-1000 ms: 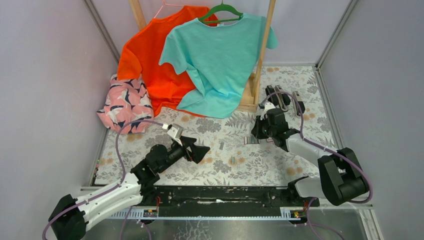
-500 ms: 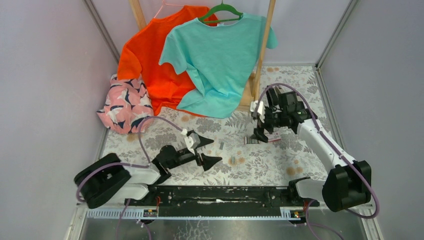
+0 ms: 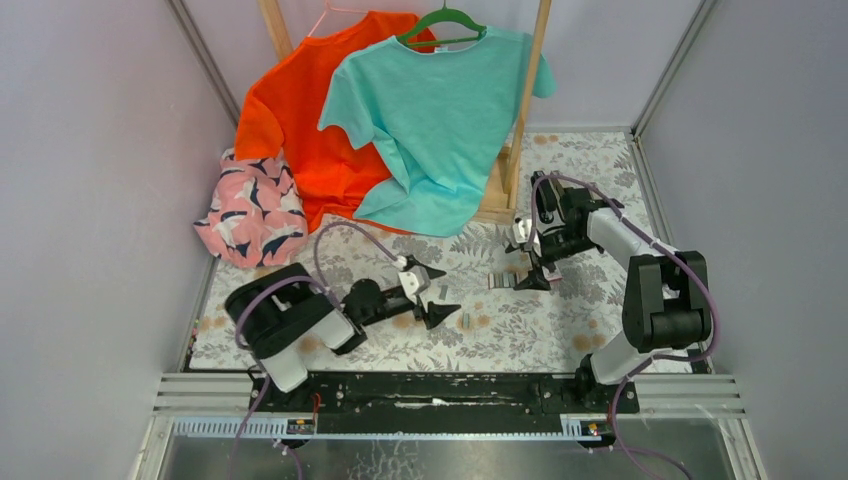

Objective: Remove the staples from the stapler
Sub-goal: Adjust the staple in the staple box.

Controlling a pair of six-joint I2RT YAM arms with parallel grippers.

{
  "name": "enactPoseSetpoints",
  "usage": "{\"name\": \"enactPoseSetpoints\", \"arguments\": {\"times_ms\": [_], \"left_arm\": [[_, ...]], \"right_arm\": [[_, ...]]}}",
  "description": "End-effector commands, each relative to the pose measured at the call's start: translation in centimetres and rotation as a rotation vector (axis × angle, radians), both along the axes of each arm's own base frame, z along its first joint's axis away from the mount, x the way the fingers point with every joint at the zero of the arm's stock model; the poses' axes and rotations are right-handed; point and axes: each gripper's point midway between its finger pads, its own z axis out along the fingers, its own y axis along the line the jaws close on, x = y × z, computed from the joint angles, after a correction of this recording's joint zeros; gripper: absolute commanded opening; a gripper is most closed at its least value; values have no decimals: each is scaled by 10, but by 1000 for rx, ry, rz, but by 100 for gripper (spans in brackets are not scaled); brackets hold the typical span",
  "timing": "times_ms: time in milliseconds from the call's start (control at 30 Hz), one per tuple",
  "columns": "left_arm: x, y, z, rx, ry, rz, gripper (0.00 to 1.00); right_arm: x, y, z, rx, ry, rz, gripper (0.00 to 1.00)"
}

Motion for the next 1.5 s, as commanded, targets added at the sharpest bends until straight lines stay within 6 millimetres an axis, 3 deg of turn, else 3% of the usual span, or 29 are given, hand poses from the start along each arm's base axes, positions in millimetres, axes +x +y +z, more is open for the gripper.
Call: {"name": "enactPoseSetpoints", "arguments": {"times_ms": [0, 200, 400, 633, 1133, 1167, 1467], "left_arm": [[17, -16, 12, -44, -96, 13, 87], [32, -23, 0, -23, -87, 43, 84], [41, -33, -12, 1, -72, 44, 78], [43, -40, -18, 5, -56, 27, 77], [42, -36, -20, -4, -32, 26, 77], [42, -36, -19, -7, -31, 25, 77], [41, -37, -19, -16, -19, 18, 77]], "right_arm": [[24, 9, 2, 59, -38, -9, 99], [27, 5, -28, -25, 30, -15, 99], [20, 2, -44, -86, 72, 2, 100], [10, 1, -66, -167, 73, 46, 98], [11, -2, -81, -169, -76, 1, 90], [15, -1, -75, -161, -107, -4, 90], [18, 0, -78, -145, -153, -12, 78]]}}
